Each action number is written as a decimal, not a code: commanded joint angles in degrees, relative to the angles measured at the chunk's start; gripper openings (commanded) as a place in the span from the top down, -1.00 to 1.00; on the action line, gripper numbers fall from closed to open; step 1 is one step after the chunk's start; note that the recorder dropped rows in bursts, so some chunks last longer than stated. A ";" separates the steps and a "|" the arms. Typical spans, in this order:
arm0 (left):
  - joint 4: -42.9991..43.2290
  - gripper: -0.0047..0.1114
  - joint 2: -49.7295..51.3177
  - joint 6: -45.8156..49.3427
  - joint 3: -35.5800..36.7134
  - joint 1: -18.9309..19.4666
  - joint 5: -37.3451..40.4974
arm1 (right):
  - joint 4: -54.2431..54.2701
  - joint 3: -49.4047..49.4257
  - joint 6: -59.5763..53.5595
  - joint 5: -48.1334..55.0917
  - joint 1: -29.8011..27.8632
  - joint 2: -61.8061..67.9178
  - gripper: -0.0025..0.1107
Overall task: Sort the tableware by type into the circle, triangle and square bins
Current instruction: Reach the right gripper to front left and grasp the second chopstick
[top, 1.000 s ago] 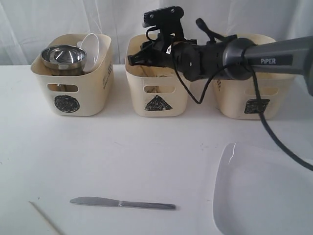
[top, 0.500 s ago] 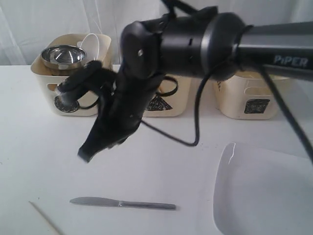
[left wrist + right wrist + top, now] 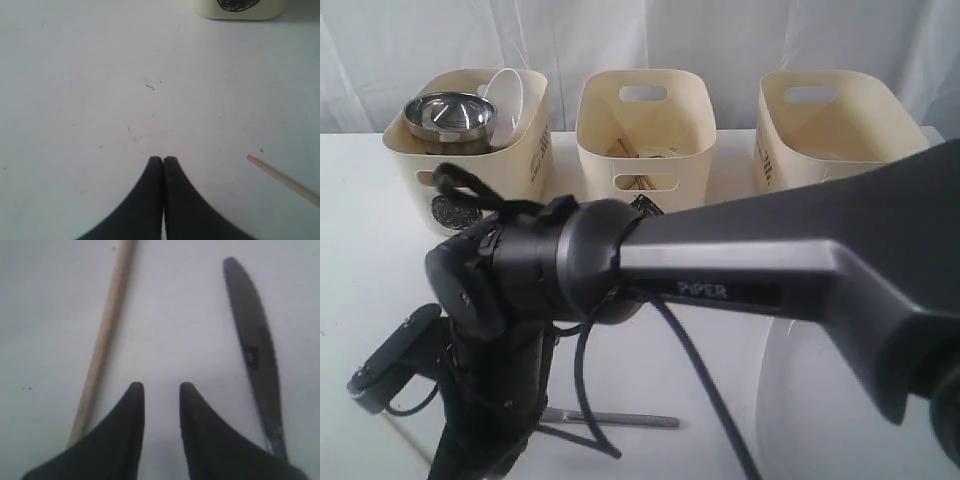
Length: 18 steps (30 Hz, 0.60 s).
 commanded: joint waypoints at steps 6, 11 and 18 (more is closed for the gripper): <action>-0.37 0.92 -0.28 0.00 0.35 0.03 0.19 | 0.53 0.21 -0.24 -5.53 5.64 0.85 0.15; -0.37 0.92 -0.28 0.00 0.35 0.03 0.19 | 0.53 0.21 2.13 -6.78 7.14 2.78 0.15; -0.37 0.92 -0.28 0.00 0.35 0.03 0.19 | -1.08 0.21 8.96 -5.63 7.14 5.42 0.17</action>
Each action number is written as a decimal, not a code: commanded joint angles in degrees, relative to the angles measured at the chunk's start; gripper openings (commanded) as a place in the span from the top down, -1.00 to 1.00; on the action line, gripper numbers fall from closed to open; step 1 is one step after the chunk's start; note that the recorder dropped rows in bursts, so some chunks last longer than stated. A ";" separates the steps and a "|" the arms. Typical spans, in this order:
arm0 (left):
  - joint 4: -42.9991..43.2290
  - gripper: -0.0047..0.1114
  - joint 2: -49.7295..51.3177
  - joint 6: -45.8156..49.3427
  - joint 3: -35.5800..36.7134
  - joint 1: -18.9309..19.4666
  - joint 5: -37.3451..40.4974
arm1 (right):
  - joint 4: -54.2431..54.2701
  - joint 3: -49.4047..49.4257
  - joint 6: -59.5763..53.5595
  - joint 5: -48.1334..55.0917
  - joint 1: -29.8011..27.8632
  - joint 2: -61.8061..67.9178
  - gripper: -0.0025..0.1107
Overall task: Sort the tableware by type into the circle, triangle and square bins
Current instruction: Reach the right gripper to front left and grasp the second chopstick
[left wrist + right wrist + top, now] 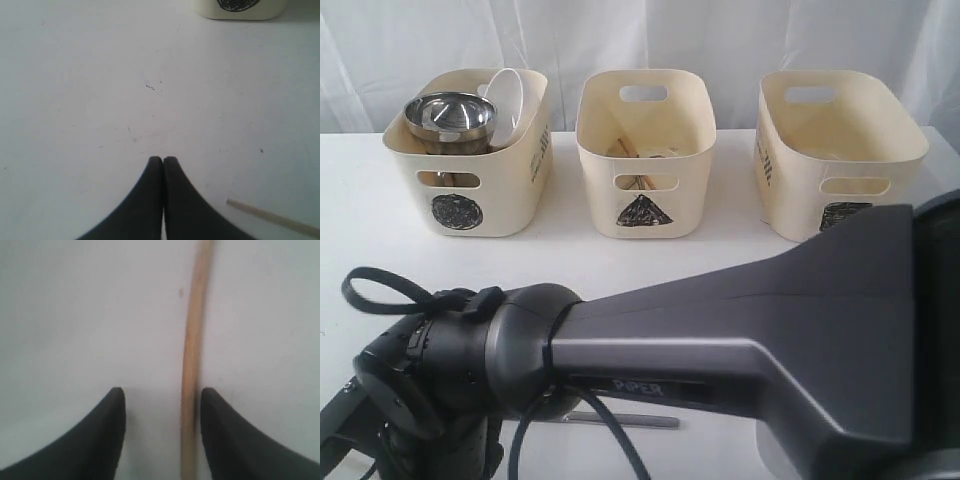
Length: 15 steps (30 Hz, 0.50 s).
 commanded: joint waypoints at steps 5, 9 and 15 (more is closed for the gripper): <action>-0.37 0.92 -0.28 0.00 0.35 0.03 0.19 | -4.93 0.21 4.13 1.90 0.10 2.10 0.17; -0.37 0.92 -0.28 0.00 0.35 0.03 0.19 | -7.01 0.21 3.28 2.63 0.10 2.10 0.33; -0.37 0.92 -0.28 0.00 0.35 0.03 0.19 | -8.17 0.21 0.41 3.58 0.10 2.10 0.96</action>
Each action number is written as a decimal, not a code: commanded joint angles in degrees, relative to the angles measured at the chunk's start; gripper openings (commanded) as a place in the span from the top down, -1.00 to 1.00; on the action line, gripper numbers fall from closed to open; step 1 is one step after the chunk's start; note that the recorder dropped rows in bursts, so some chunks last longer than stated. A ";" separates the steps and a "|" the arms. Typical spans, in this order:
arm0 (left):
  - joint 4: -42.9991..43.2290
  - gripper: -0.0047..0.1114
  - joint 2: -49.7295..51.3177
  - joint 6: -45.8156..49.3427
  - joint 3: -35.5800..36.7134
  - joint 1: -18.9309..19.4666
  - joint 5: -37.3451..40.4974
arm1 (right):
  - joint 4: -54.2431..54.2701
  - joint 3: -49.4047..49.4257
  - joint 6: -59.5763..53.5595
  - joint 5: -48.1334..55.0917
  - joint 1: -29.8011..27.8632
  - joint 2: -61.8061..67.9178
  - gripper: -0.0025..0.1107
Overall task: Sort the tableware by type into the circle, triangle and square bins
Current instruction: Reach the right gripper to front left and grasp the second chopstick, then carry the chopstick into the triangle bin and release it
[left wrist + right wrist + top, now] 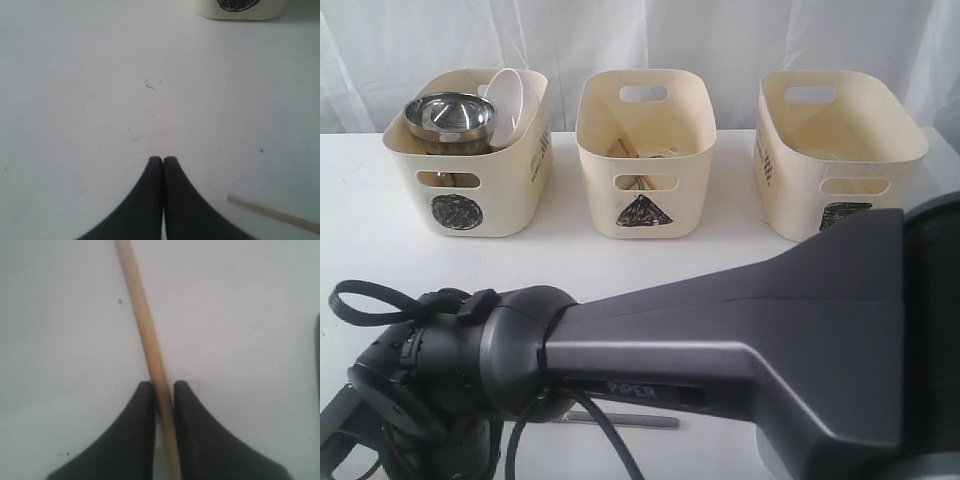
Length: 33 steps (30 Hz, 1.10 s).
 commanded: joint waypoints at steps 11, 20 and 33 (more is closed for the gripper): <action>-0.37 0.92 -0.28 0.00 0.35 0.03 0.19 | -13.39 0.42 0.10 -2.15 -0.44 -11.53 0.96; -0.37 0.92 -0.28 0.00 0.35 0.03 0.19 | -54.90 0.42 38.57 -9.43 -10.12 -20.47 0.96; -0.37 0.92 -0.28 0.00 0.35 0.03 0.19 | -61.19 0.42 66.35 -30.28 -29.84 -18.52 0.96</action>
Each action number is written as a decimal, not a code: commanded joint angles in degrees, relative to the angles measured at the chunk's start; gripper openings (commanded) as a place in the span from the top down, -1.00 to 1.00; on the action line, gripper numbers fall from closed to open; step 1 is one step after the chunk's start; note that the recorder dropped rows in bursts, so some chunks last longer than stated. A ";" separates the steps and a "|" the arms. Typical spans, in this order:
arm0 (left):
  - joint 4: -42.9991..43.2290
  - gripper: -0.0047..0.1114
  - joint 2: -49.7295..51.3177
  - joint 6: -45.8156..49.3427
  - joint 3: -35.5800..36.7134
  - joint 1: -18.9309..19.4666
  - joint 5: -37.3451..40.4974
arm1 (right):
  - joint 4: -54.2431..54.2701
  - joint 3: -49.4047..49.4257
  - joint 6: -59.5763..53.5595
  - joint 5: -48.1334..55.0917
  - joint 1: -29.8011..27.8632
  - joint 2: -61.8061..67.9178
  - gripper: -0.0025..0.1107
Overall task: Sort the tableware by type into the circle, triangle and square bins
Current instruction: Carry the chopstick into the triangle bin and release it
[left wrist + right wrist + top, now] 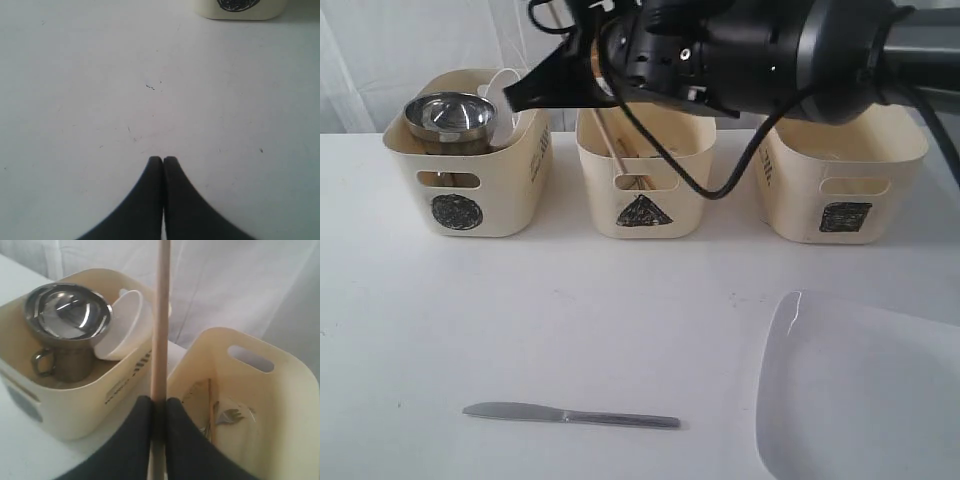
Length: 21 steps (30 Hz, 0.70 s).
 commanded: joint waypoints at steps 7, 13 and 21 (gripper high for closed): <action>-0.37 0.92 -0.28 0.00 0.35 0.03 0.19 | -11.05 -0.11 12.25 -11.98 -9.72 5.01 0.96; -0.37 0.92 -0.28 0.00 0.35 0.03 0.19 | -11.52 -2.54 12.50 -19.61 -13.54 8.96 0.96; -0.37 0.92 -0.28 0.00 0.35 0.03 0.19 | -11.27 -8.02 12.50 -18.64 -15.03 11.23 0.96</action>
